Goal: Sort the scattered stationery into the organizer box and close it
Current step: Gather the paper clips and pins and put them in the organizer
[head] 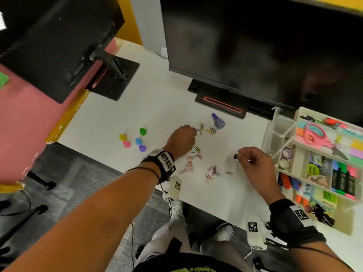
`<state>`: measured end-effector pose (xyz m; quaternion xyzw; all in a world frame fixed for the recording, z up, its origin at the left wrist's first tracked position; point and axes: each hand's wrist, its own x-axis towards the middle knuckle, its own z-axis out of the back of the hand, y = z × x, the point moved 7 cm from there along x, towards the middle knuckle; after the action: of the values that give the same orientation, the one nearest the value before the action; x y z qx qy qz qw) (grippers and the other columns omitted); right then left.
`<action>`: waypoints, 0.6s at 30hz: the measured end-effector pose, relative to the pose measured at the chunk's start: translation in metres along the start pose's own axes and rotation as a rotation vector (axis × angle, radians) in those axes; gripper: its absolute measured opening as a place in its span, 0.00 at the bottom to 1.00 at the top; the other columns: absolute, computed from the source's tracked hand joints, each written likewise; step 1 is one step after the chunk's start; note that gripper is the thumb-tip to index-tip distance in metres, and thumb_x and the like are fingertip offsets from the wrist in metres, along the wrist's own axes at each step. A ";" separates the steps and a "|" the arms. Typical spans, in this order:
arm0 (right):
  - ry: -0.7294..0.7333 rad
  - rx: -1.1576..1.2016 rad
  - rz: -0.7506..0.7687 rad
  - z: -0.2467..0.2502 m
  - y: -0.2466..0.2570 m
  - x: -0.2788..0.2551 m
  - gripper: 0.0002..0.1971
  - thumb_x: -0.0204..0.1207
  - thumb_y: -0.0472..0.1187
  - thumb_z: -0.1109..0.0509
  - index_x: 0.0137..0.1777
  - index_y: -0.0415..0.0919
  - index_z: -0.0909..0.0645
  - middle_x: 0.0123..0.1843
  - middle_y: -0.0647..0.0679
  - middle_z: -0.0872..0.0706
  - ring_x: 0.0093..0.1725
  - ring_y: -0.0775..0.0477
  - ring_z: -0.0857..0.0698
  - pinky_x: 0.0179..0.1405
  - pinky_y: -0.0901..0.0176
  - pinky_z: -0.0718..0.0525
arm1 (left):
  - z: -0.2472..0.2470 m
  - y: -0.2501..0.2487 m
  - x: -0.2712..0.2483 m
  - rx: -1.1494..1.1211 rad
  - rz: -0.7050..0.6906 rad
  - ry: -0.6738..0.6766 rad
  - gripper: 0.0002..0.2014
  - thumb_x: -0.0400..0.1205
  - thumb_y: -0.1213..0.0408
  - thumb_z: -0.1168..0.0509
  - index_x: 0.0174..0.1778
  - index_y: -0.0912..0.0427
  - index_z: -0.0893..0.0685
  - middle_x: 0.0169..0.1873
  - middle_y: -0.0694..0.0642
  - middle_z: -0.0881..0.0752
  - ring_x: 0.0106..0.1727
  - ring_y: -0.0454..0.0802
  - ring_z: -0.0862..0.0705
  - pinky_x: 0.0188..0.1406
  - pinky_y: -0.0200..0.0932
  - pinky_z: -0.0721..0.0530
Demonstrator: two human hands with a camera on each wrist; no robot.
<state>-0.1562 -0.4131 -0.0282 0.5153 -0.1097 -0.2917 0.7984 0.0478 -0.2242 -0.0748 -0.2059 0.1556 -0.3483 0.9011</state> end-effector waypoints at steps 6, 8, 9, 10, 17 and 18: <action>-0.080 0.016 -0.011 0.078 -0.014 -0.033 0.06 0.81 0.32 0.23 0.52 0.44 0.11 0.41 0.55 0.08 0.41 0.57 0.11 0.44 0.68 0.14 | -0.023 -0.132 -0.031 -0.331 -0.212 0.015 0.08 0.81 0.63 0.29 0.54 0.57 0.10 0.46 0.51 0.09 0.43 0.47 0.13 0.46 0.46 0.13; -0.118 0.006 -0.015 0.113 -0.022 -0.049 0.07 0.80 0.31 0.23 0.52 0.45 0.10 0.42 0.52 0.08 0.41 0.53 0.11 0.43 0.66 0.14 | -0.041 -0.182 -0.041 -0.400 -0.276 0.059 0.07 0.81 0.63 0.29 0.54 0.57 0.11 0.45 0.51 0.10 0.42 0.45 0.13 0.45 0.45 0.13; -0.151 -0.024 -0.019 0.134 -0.029 -0.057 0.08 0.80 0.32 0.22 0.51 0.46 0.11 0.41 0.53 0.08 0.40 0.53 0.12 0.42 0.64 0.13 | -0.050 -0.208 -0.046 -0.430 -0.306 0.083 0.07 0.81 0.63 0.28 0.53 0.56 0.11 0.44 0.50 0.10 0.41 0.45 0.13 0.44 0.45 0.13; -0.180 -0.066 -0.029 0.155 -0.035 -0.066 0.08 0.80 0.33 0.22 0.51 0.48 0.11 0.40 0.53 0.09 0.38 0.53 0.11 0.40 0.61 0.13 | -0.060 -0.231 -0.050 -0.451 -0.323 0.108 0.06 0.81 0.63 0.28 0.52 0.56 0.11 0.44 0.50 0.10 0.41 0.45 0.13 0.43 0.44 0.14; -0.245 -0.410 -0.140 0.262 -0.109 -0.109 0.11 0.78 0.31 0.24 0.44 0.50 0.17 0.39 0.52 0.11 0.39 0.47 0.12 0.43 0.46 0.11 | -0.145 -0.349 -0.061 -0.490 -0.380 0.234 0.05 0.79 0.62 0.26 0.50 0.52 0.12 0.36 0.40 0.17 0.37 0.41 0.17 0.39 0.41 0.17; -0.237 -0.433 -0.143 0.267 -0.117 -0.112 0.12 0.78 0.32 0.24 0.44 0.51 0.18 0.40 0.52 0.11 0.40 0.47 0.12 0.44 0.45 0.11 | -0.155 -0.358 -0.060 -0.498 -0.359 0.246 0.06 0.79 0.62 0.25 0.50 0.52 0.12 0.37 0.40 0.16 0.38 0.41 0.16 0.40 0.43 0.14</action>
<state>-0.4148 -0.5864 0.0011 0.3011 -0.1005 -0.4225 0.8490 -0.2623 -0.4640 -0.0295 -0.4004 0.3050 -0.4751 0.7217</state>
